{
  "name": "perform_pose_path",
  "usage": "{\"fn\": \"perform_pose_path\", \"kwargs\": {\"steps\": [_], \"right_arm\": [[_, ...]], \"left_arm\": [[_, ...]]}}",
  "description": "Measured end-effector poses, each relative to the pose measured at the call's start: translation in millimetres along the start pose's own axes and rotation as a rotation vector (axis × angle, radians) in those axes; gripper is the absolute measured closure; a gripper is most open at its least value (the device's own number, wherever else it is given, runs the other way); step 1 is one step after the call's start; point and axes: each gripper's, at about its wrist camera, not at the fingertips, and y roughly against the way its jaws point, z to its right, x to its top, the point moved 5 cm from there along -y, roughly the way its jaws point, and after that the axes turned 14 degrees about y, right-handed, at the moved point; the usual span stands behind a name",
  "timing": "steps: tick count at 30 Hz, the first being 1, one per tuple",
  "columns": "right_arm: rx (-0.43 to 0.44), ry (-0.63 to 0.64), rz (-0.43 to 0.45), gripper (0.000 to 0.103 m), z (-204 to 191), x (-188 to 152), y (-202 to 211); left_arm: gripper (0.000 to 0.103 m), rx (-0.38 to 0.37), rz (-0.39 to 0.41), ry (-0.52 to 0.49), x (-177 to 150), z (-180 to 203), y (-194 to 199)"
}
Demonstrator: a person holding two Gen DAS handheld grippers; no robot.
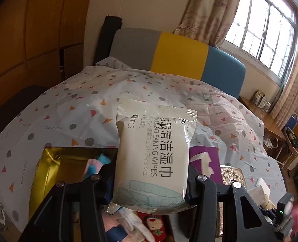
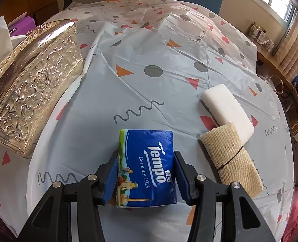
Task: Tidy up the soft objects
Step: 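Carry the wipes pack over the gold tray with left while right holds tissues, then open the left gripper to drop the wipes pack into the gold tray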
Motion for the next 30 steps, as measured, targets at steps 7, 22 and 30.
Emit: {"fn": "perform_pose_path", "kwargs": {"steps": [7,22,30], "right_arm": [[-0.009,0.009,-0.002,0.051,-2,0,1],[-0.018,0.019,0.003,0.051,-5,-2,2],[-0.021,0.023,0.003,0.051,-5,-2,3]], "left_arm": [[0.052,0.087,-0.009,0.108,-15,-76,15],[0.052,0.191,-0.123,0.204,-104,-150,27],[0.051,0.196,-0.161,0.120,-125,-131,11]]}}
